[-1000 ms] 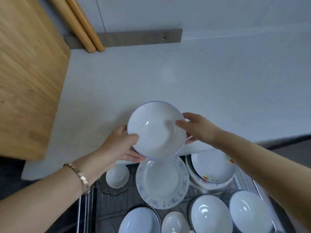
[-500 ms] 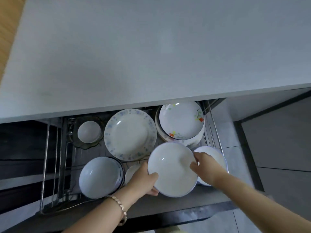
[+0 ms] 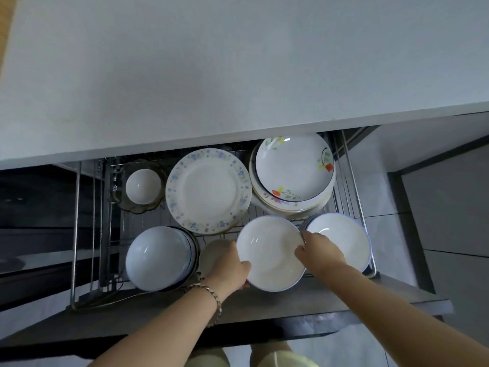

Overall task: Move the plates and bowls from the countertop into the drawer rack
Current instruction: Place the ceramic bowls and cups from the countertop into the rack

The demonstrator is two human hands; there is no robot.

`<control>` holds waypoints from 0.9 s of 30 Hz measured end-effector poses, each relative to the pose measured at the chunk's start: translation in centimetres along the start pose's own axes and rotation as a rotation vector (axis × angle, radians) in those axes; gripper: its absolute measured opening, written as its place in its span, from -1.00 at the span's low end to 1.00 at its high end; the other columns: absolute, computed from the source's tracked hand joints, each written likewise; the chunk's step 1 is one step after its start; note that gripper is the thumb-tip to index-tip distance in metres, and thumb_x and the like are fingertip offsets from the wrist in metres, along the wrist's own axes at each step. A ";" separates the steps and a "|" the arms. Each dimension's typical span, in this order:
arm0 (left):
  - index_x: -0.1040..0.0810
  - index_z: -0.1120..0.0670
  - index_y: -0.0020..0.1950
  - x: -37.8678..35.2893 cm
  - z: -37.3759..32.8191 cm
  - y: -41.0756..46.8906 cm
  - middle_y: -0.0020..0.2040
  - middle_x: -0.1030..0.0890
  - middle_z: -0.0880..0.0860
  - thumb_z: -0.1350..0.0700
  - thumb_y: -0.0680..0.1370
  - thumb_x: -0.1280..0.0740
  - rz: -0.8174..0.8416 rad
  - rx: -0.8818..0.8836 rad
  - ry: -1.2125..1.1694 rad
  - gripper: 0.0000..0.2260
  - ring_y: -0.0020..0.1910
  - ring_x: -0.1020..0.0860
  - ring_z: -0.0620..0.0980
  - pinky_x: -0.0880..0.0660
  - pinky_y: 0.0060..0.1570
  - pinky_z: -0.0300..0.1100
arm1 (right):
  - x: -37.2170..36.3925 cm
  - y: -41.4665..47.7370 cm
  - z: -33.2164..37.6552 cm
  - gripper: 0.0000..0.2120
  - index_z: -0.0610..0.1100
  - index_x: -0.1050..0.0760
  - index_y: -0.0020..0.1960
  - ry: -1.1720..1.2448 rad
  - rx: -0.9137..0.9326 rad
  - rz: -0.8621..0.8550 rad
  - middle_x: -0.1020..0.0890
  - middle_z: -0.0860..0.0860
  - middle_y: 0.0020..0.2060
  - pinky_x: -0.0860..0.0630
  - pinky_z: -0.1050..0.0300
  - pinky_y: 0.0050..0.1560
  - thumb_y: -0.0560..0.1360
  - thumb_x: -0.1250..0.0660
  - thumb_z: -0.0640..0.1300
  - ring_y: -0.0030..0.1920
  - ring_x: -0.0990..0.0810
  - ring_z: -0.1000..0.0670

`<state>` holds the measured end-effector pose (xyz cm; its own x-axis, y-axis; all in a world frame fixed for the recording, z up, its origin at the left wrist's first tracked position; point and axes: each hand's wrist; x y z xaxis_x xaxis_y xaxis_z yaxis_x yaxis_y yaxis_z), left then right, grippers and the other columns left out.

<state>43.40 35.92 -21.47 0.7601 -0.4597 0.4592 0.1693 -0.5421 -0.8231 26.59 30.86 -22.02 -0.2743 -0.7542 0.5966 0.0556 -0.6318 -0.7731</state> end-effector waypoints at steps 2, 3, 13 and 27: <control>-0.31 0.24 0.37 0.0 -0.3 -0.3 -0.33 -0.49 0.05 0.23 0.54 -0.16 -0.012 0.038 0.034 -0.62 -0.56 -0.49 -0.12 -0.38 -0.65 -0.34 | 0.0 -0.4 0.2 -0.62 -0.10 -0.32 0.37 -0.040 0.012 -0.026 -0.61 -0.19 0.10 -0.51 0.03 0.05 0.56 -0.10 -0.17 0.09 -0.58 -0.20; -0.29 0.22 0.37 0.0 -0.6 -0.5 -0.31 -0.53 0.07 0.22 0.55 -0.15 -0.030 0.054 0.054 -0.62 -0.54 -0.52 -0.07 -0.44 -0.59 -0.29 | -0.1 -0.5 0.2 -0.60 -0.07 -0.28 0.40 -0.030 0.027 -0.034 -0.62 -0.19 0.09 -0.52 0.01 0.06 0.57 -0.09 -0.16 0.08 -0.59 -0.20; -0.41 -0.10 0.26 -0.4 -3.6 -2.8 -0.07 -0.63 0.04 -0.13 0.59 -0.09 -0.081 -0.265 -0.104 -0.71 -0.06 -0.62 0.07 -0.56 0.02 0.00 | 7.0 -3.0 -7.9 -0.63 -0.04 -0.41 0.32 0.378 -0.048 -0.155 -0.57 -0.15 -0.28 -0.56 0.21 -0.33 0.53 -0.21 -0.25 -0.49 -0.56 0.01; 0.05 0.10 0.56 -1.9 -2.4 -0.1 0.54 -0.16 0.09 0.24 0.58 -0.15 -0.092 -0.034 0.051 -0.39 0.41 -0.33 0.10 -0.33 0.28 -0.14 | 8.8 1.7 -10.8 -0.58 0.09 -0.27 0.42 -0.313 -0.002 -0.086 -0.57 -0.14 0.17 -0.49 0.04 0.03 0.58 -0.10 -0.14 0.13 -0.55 -0.17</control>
<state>40.49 35.16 -21.46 0.7092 -0.4414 0.5497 0.2149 -0.6073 -0.7649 13.89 25.09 -20.44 0.0303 -0.7168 0.6966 0.0429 -0.6954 -0.7173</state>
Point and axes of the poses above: each hand's wrist, its own y-axis towards the middle knuckle, its own x-axis out of the back of the hand, z = x × y
